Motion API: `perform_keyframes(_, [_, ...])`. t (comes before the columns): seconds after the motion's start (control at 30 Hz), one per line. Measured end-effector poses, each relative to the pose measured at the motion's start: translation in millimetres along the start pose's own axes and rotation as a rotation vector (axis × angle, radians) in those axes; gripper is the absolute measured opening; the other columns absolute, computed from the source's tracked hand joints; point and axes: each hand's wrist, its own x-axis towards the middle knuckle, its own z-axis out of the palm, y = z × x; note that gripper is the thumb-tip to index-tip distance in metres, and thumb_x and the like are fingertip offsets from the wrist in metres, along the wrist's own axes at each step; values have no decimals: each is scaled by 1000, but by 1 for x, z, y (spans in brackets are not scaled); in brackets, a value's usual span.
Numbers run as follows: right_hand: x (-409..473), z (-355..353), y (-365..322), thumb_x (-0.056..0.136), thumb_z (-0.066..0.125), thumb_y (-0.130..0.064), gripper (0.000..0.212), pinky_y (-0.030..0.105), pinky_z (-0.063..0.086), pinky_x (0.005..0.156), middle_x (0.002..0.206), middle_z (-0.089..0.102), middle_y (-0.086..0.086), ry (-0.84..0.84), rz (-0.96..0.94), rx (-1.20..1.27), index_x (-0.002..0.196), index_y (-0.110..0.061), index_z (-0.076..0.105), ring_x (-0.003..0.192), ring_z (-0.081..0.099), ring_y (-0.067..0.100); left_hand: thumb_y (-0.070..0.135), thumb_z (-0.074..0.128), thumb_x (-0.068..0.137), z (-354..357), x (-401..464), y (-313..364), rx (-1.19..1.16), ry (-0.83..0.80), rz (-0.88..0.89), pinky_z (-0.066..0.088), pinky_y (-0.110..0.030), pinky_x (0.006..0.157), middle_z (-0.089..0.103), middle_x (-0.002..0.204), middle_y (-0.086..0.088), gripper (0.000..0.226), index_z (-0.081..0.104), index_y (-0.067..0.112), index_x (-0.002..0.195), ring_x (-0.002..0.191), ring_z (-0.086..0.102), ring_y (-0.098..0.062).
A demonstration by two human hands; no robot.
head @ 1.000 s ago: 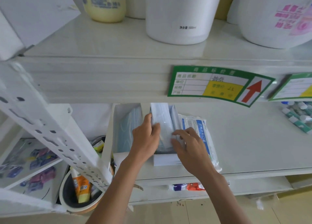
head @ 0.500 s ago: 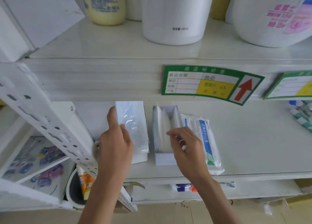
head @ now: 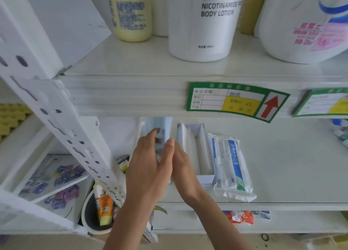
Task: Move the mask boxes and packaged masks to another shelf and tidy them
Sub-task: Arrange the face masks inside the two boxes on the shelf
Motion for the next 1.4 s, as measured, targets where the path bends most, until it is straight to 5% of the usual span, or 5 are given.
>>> perform_keyframes(0.3, [15,-7,30,106,38,-34,44,42,53,98,110,75,16,-64,222,217,116,-7,71,105,71,28,40,47,78,17,-27,-31,115,-49,7,45,-34,100,53,130,13,57,50,27,134,123,46,-12])
perform_keyframes(0.5, [18,4,10,106,31,-52,51,31,56,91,118,72,-4,-116,154,-279,125,-22,67,105,68,14,17,53,93,21,-15,-46,50,173,-70,57,-37,86,59,123,0,42,49,19,134,108,64,-20])
perform_keyframes(0.9, [-4,-1,29,95,48,-12,17,25,28,74,104,59,2,-86,-219,-1272,82,-18,39,93,38,16,3,58,93,26,-2,-41,275,167,-105,52,-35,70,62,135,-9,79,16,23,157,98,70,-28])
perform_keyframes(1.23, [13,-3,19,97,44,-15,34,31,39,71,115,60,6,-60,-176,-1191,131,-14,47,103,58,28,19,46,99,28,20,-38,237,122,-112,41,-32,51,62,75,-6,56,23,21,150,62,59,-25])
perform_keyframes(1.4, [17,-7,19,92,47,-5,30,33,48,70,107,61,4,-116,-209,-1199,120,-16,51,96,61,28,38,40,93,42,14,-68,459,-11,-30,48,-45,91,71,100,-3,32,55,18,113,106,63,-27])
